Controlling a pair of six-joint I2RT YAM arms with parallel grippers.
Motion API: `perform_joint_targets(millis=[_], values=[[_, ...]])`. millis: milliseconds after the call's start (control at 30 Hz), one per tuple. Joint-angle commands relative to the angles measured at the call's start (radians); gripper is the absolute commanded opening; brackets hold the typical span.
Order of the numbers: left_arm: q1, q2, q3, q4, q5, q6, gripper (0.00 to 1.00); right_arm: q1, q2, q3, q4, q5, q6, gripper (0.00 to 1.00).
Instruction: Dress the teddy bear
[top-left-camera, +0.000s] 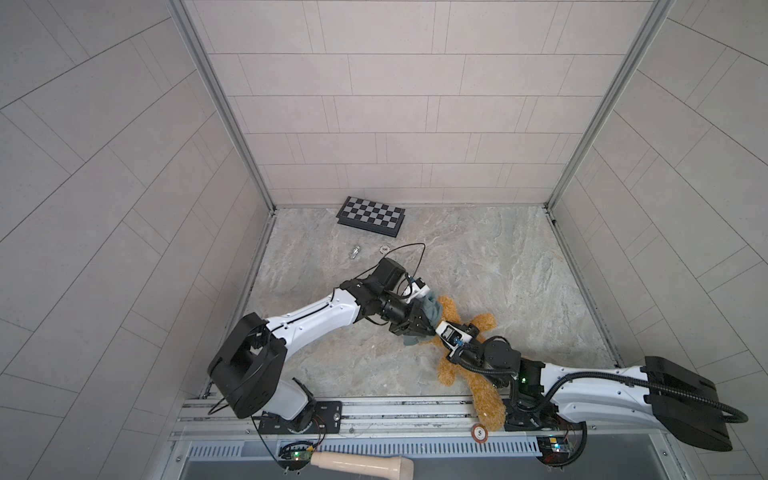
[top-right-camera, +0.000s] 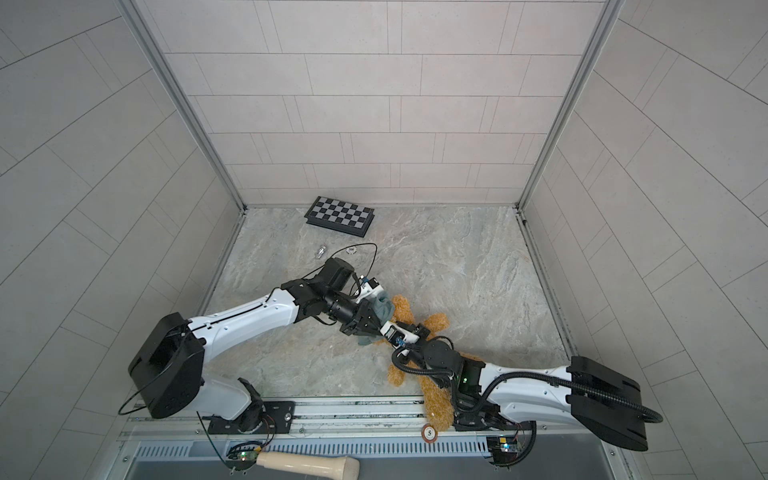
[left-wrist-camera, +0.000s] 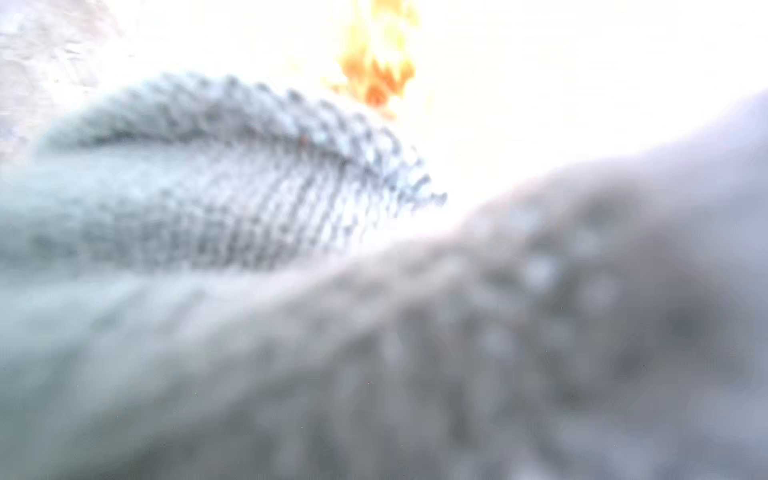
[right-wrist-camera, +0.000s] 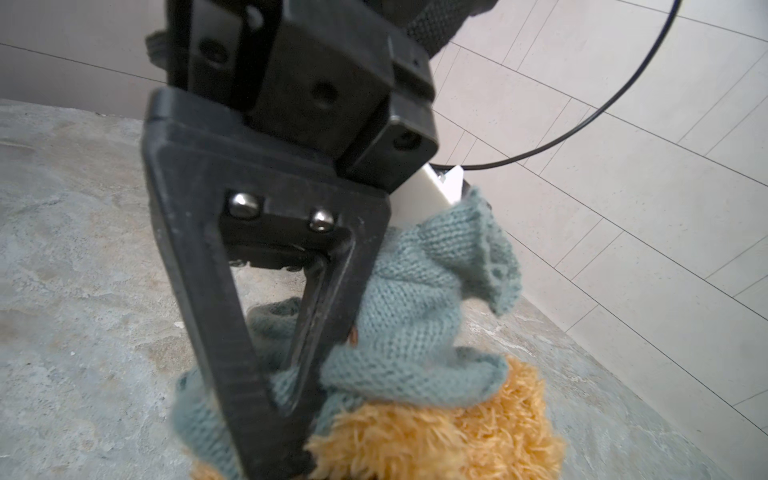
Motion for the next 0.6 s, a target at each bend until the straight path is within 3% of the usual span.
perform_joint_targets(millis=[0, 167, 567], values=[[0.038, -0.010, 0.070, 0.137, -0.066, 0.055, 0.00, 0.050, 0.011, 0.033, -0.038, -0.264, -0.034, 0.00], [0.038, -0.018, 0.070, 0.172, -0.025, 0.029, 0.01, 0.051, 0.054, 0.019, 0.052, -0.325, -0.055, 0.00], [0.056, -0.055, 0.065, 0.274, 0.018, -0.059, 0.02, 0.051, -0.031, 0.040, -0.109, -0.377, -0.112, 0.00]])
